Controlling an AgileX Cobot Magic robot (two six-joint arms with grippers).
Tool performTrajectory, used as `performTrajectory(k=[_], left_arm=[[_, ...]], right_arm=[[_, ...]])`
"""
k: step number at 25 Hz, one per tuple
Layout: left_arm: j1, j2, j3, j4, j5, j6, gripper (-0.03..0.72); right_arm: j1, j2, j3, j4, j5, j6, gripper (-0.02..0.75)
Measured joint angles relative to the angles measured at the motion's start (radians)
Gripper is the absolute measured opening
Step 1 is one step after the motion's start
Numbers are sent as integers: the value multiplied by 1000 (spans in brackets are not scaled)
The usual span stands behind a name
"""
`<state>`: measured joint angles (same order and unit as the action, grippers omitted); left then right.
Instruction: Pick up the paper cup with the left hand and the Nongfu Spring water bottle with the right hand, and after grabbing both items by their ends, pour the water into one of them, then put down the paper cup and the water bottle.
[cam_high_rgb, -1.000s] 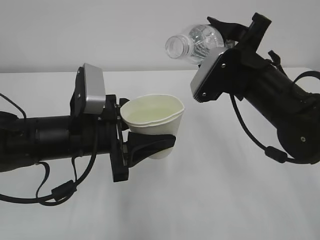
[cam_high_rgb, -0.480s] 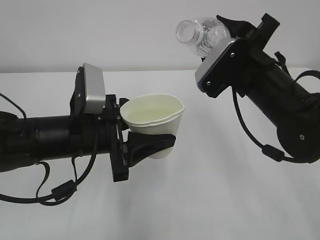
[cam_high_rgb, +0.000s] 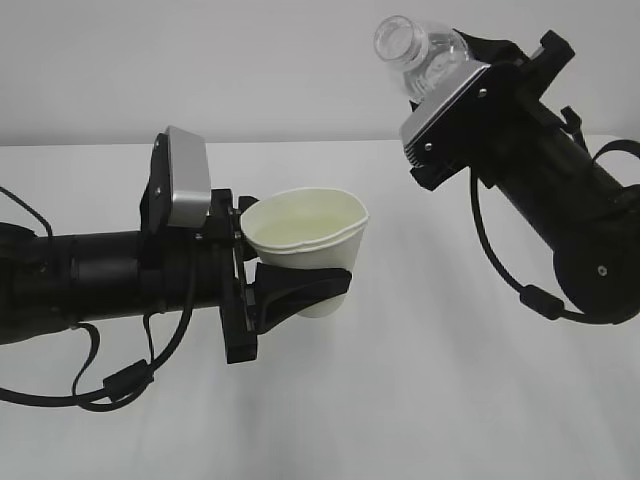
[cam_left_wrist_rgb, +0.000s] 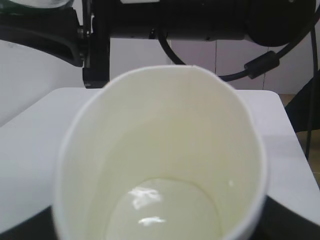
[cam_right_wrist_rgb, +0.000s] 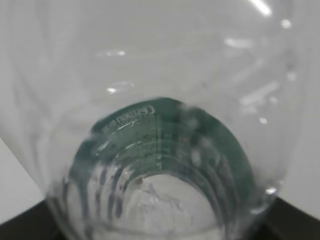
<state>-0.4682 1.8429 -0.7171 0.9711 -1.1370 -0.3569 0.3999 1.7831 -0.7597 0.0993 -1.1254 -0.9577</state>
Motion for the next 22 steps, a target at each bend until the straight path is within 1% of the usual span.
performTrajectory(k=[7,12,22], left_arm=[[0,0,0,0,0,0,418],[0,0,0,0,0,0,418],[0,0,0,0,0,0,418]], right_arm=[[0,0,0,40,0,65,473],[0,0,0,93,0,122,473],[0,0,0,180,0,176,473]])
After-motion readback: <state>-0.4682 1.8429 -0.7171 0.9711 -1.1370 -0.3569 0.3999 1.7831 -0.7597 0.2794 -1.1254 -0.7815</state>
